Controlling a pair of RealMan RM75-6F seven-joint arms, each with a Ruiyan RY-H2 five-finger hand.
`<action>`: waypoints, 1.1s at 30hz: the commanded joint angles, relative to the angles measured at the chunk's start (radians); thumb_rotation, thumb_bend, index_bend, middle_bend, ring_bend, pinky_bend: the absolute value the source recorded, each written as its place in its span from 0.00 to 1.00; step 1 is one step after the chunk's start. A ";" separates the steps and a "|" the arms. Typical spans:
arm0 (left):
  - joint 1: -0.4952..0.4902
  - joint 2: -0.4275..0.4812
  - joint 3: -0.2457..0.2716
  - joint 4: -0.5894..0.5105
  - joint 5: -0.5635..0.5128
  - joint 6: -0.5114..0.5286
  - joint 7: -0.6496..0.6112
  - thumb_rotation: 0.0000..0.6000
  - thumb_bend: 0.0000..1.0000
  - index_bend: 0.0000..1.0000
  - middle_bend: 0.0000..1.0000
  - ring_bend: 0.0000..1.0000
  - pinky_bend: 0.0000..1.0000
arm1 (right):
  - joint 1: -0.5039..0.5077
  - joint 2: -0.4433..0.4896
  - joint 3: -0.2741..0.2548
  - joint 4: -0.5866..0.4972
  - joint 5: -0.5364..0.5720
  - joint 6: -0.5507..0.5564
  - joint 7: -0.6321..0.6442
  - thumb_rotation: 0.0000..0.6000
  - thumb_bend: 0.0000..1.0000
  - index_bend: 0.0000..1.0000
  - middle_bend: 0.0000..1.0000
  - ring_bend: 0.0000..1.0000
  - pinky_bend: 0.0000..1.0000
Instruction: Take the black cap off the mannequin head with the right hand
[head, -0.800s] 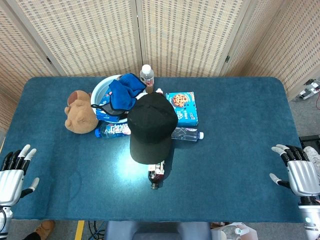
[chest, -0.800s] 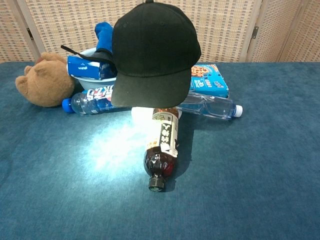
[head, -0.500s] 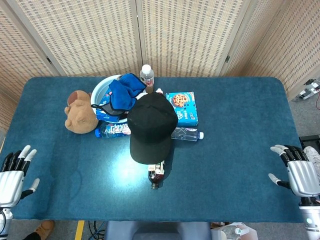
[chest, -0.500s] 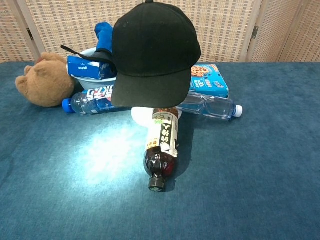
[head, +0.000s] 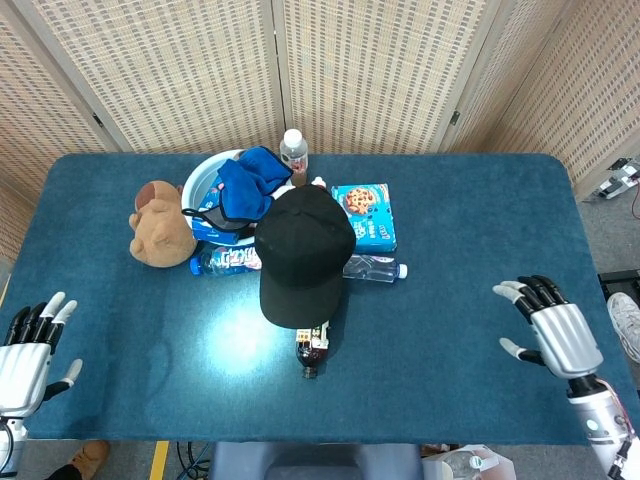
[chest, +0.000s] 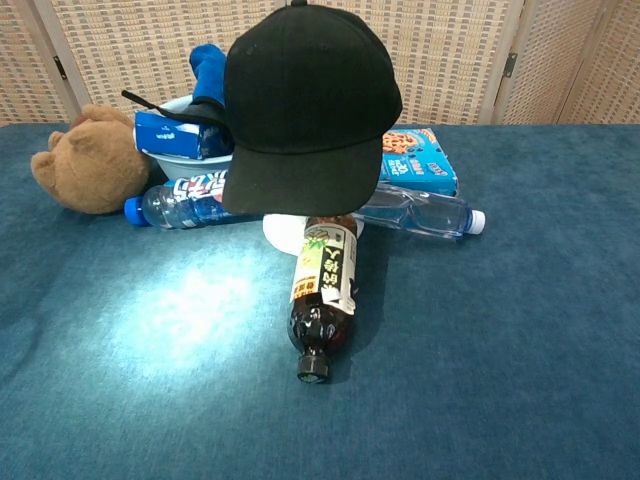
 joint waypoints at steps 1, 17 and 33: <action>0.000 0.011 -0.001 -0.019 0.005 0.004 0.012 1.00 0.28 0.06 0.00 0.02 0.00 | 0.061 -0.011 0.010 -0.006 -0.057 -0.034 0.023 1.00 0.08 0.29 0.28 0.17 0.16; 0.004 0.038 0.008 -0.083 0.001 -0.002 0.032 1.00 0.28 0.06 0.00 0.04 0.00 | 0.303 -0.170 0.061 0.039 -0.181 -0.139 0.020 1.00 0.08 0.43 0.29 0.16 0.13; -0.004 0.048 0.011 -0.092 0.000 -0.024 0.007 1.00 0.28 0.06 0.00 0.06 0.00 | 0.448 -0.386 0.053 0.244 -0.260 -0.107 0.002 1.00 0.07 0.43 0.21 0.02 0.00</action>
